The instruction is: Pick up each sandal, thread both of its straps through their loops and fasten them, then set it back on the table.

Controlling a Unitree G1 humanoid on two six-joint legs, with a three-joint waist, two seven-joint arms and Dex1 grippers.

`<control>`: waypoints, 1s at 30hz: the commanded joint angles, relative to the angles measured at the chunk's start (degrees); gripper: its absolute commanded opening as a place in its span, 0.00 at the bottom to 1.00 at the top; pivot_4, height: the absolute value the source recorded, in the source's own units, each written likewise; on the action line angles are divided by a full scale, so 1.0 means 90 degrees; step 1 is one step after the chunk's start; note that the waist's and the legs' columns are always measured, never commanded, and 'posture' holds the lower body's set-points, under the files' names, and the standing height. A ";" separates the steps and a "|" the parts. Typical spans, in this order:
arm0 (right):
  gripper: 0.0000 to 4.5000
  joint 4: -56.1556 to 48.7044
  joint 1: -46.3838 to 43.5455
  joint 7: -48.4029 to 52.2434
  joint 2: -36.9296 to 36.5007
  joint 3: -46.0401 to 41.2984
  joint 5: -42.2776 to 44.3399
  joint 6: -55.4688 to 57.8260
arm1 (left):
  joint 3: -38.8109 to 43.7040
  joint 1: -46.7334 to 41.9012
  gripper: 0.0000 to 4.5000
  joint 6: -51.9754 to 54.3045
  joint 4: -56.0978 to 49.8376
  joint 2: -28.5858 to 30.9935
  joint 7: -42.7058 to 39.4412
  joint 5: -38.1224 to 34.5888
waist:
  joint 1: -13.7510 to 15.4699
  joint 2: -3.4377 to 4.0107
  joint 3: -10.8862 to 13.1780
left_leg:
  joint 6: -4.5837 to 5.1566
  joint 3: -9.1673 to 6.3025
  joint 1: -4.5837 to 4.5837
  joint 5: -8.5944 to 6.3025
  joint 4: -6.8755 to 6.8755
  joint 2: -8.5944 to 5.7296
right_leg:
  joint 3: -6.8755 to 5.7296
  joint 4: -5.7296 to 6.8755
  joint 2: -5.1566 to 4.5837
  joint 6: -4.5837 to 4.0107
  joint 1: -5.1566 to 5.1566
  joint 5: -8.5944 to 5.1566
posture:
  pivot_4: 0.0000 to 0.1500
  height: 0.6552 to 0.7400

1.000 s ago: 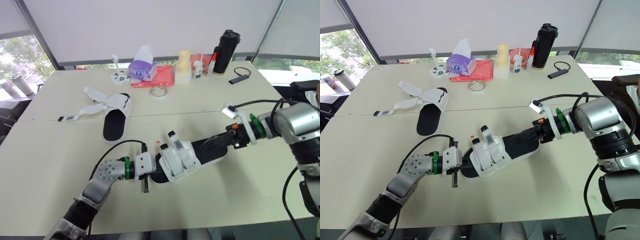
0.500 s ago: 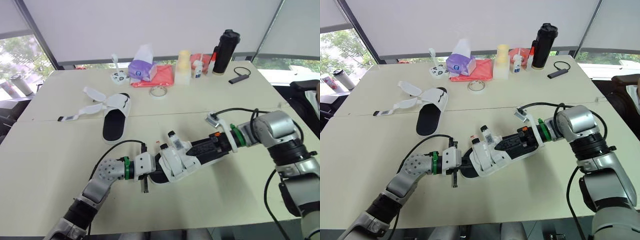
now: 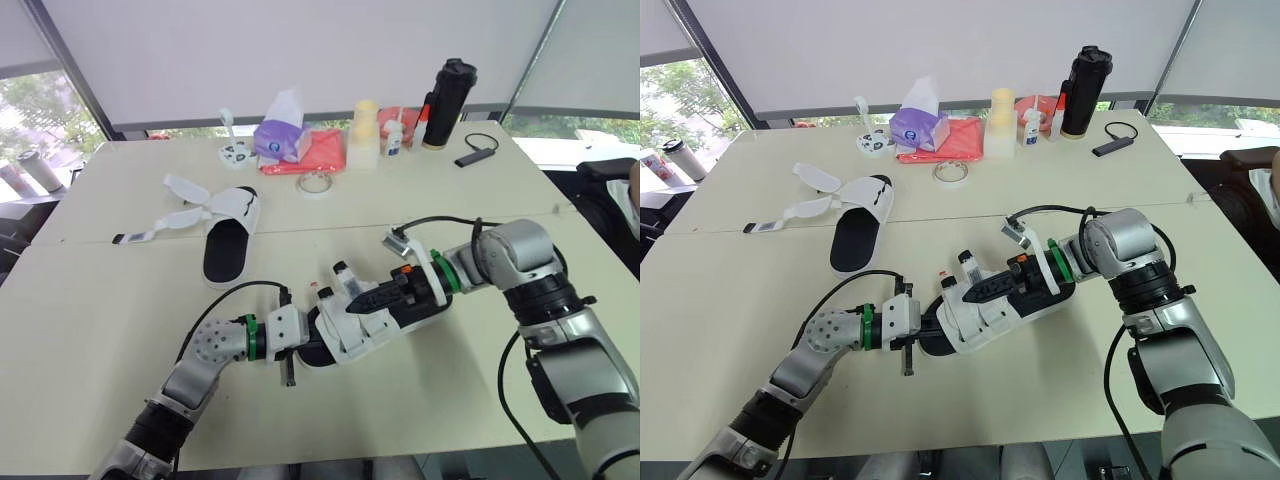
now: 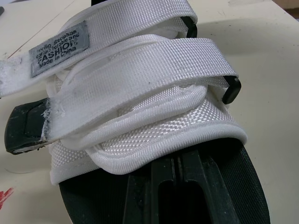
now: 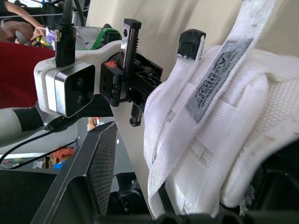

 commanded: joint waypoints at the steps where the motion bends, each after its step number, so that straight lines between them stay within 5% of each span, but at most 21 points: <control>1: 0.71 -0.0052 -0.0163 0.0053 0.0062 0.0037 0.0223 0.0043 | -0.0177 0.0290 0.00 0.0200 0.0203 0.0068 -0.0040 0.0160 | 0.0000 0.0000 0.0000 | 0.0000 0.0000 0.0000 0.0000 0.0000 0.0000 | 0.0000 0.0000 0.0000 0.0000 0.0000 0.0000 | 1.00 1.00; 3: 0.59 -0.0031 -0.0156 0.0032 0.0105 0.0068 0.0217 0.0024 | -0.0172 0.0324 0.00 0.0207 0.0169 0.0066 -0.0030 0.0159 | -0.0003 0.0000 0.0000 | 0.0000 0.0000 0.0000 0.0000 0.0000 0.0000 | 0.0000 0.0000 0.0000 0.0000 -0.0001 0.0000 | 1.00 1.00; 9: 0.01 0.0116 -0.0199 -0.0069 0.0223 -0.0001 0.0243 0.0041 | -0.0132 0.0381 0.00 0.0236 0.0094 0.0048 0.0004 0.0144 | -0.0001 0.0000 0.0000 | 0.0000 -0.0001 0.0000 0.0000 -0.0004 0.0000 | 0.0000 0.0002 0.0000 0.0000 -0.0005 0.0000 | 1.00 1.00; 23: 0.01 0.0130 0.0101 -0.0487 -0.0084 -0.0607 0.0629 0.0437 | 0.1301 0.0721 0.00 0.1837 -0.2382 0.1209 -0.0163 -0.1522 | 0.0002 -0.0007 0.0009 | -0.0013 0.0000 -0.0059 0.0010 0.0005 0.0000 | 0.0005 0.0078 -0.0001 -0.0002 -0.0095 -0.0001 | 1.00 1.00; 30: 0.01 0.0640 -0.0239 -0.1486 -0.0028 -0.2050 0.0463 0.0341 | 0.2034 0.0645 0.00 0.2416 -0.2656 0.1446 0.0128 -0.2001 | -0.0003 -0.0009 0.0013 | -0.0016 0.0005 -0.0058 0.0013 0.0016 -0.0001 | 0.0006 0.0079 -0.0001 -0.0005 -0.0089 0.0002 | 1.00 1.00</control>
